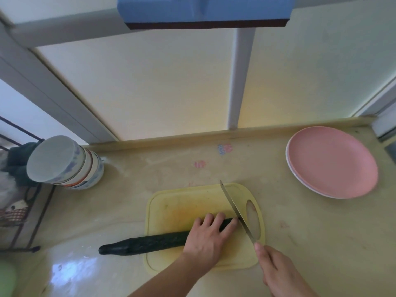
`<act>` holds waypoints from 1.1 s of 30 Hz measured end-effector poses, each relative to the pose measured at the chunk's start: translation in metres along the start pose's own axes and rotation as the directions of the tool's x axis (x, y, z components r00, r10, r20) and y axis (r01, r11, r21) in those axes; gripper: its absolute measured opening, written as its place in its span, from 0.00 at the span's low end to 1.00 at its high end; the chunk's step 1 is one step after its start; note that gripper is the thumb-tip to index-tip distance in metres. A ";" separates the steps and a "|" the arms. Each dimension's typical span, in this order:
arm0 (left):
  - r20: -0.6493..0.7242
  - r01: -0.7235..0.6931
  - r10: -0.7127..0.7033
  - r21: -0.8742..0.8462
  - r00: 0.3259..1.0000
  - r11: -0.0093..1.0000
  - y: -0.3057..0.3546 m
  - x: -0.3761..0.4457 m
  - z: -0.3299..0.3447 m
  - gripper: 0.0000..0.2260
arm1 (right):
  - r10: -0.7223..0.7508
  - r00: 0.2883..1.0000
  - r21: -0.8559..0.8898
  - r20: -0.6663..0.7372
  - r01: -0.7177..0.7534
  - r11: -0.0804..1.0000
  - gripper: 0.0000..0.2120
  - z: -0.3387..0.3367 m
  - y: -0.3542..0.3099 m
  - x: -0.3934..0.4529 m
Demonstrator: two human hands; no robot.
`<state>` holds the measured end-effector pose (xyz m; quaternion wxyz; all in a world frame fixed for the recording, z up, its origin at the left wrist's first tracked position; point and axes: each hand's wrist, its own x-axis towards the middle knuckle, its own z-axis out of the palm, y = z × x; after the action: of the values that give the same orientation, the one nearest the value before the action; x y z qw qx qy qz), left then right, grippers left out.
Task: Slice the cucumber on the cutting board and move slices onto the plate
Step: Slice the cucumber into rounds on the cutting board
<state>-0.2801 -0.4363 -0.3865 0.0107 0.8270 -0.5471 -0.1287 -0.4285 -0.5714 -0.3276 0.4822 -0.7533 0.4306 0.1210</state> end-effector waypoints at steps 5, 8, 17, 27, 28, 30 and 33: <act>-0.098 -0.047 0.044 -0.028 0.994 0.998 0.000 0.000 0.000 0.41 | 0.003 1.000 -0.012 -0.018 -0.004 1.000 0.25 0.000 0.001 -0.004; -0.075 -0.022 0.021 -0.016 0.997 1.000 0.000 0.001 -0.001 0.40 | 0.005 0.999 -0.001 -0.037 -0.005 1.000 0.23 0.000 0.001 -0.009; -0.093 -0.022 0.022 0.000 0.995 1.000 -0.001 0.000 0.004 0.39 | -0.006 1.000 -0.050 -0.024 0.005 0.999 0.22 0.001 0.001 -0.012; -0.192 -0.033 0.041 0.049 0.980 0.998 -0.003 0.000 0.011 0.27 | -0.051 0.998 -0.042 0.025 0.052 0.998 0.28 0.001 -0.007 0.006; -0.199 -0.032 0.039 0.039 0.979 0.999 -0.002 0.000 0.011 0.28 | -0.048 0.999 -0.032 0.024 0.049 0.998 0.27 -0.001 -0.007 0.007; -0.195 -0.019 0.023 0.019 0.981 1.000 -0.001 0.000 0.011 0.33 | -0.048 0.999 -0.009 0.014 0.048 0.999 0.24 -0.005 -0.005 0.008; -0.188 -0.004 0.006 0.010 0.982 1.000 0.002 0.001 0.009 0.37 | -0.047 0.999 0.005 -0.013 0.047 0.999 0.23 -0.007 -0.001 0.007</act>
<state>-0.2837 -0.4372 -0.3949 0.0588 0.8342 -0.5463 -0.0475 -0.4254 -0.5813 -0.3276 0.4840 -0.7627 0.4163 0.1039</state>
